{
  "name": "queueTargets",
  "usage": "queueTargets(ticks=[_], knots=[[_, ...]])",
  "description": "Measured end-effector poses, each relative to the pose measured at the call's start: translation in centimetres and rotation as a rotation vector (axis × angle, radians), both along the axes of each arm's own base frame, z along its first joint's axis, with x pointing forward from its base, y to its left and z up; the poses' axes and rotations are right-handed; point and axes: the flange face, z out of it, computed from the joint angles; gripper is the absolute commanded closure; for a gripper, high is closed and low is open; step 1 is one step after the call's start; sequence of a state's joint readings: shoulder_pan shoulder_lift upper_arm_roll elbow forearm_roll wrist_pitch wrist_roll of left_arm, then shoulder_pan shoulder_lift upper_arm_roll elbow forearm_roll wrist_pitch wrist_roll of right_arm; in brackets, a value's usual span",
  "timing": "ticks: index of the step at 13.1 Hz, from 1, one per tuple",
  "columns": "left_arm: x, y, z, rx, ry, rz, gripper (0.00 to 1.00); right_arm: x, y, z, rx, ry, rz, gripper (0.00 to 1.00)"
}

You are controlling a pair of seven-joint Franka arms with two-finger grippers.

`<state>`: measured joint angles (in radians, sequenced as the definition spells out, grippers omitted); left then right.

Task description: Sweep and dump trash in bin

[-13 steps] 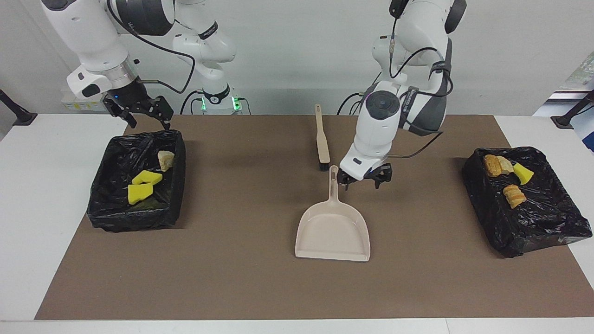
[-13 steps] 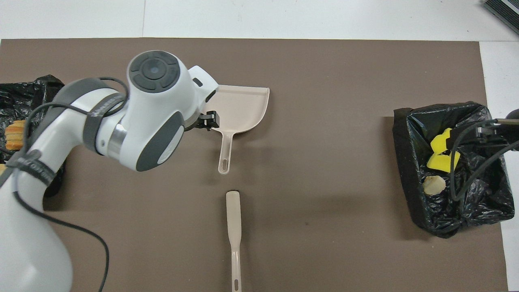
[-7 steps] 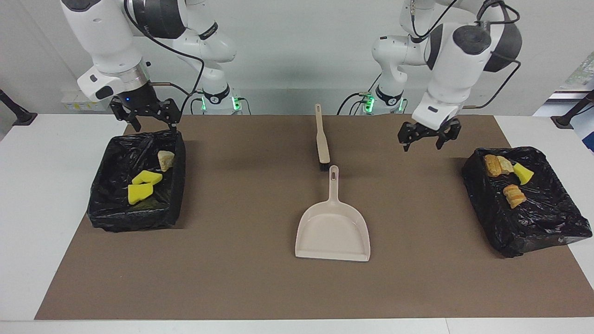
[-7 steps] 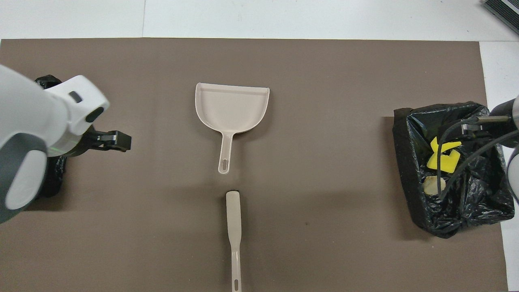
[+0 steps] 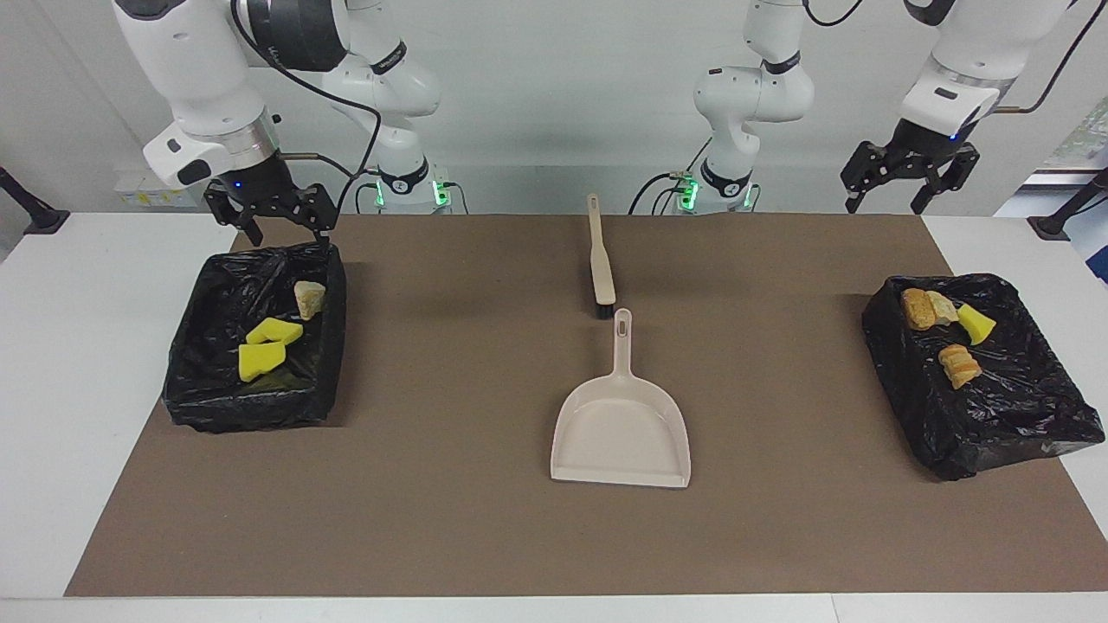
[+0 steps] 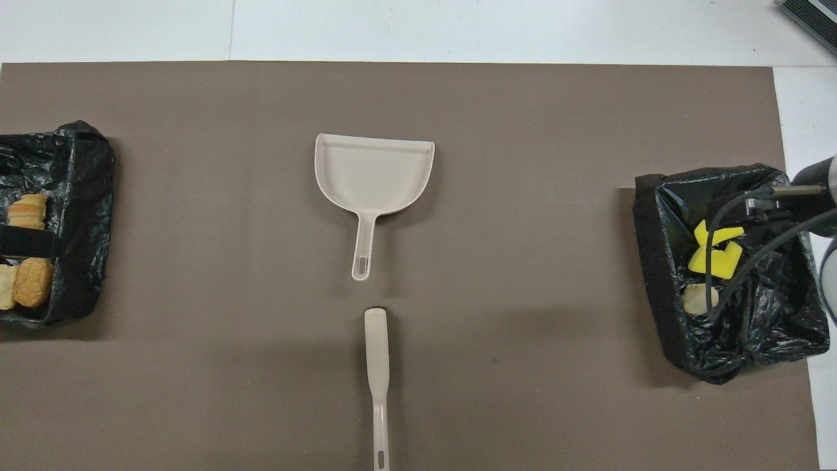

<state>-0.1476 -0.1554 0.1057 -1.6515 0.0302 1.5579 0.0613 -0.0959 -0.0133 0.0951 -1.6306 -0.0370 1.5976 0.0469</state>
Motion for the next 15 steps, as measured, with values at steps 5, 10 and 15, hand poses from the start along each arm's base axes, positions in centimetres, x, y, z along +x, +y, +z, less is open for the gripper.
queueTargets(ticks=[5, 10, 15], knots=[[2.4, -0.9, 1.4, 0.010, 0.046, -0.010, 0.00, 0.0, -0.1, 0.0, 0.000, 0.000, -0.001, 0.00], [2.3, 0.2, 1.4, 0.010, 0.059, 0.011, 0.00, 0.0, -0.1, 0.0, 0.000, 0.000, -0.001, 0.00], [2.2, 2.0, 1.2, 0.000, 0.076, 0.046, 0.00, 0.0, -0.1, 0.0, 0.000, 0.000, -0.001, 0.00]])
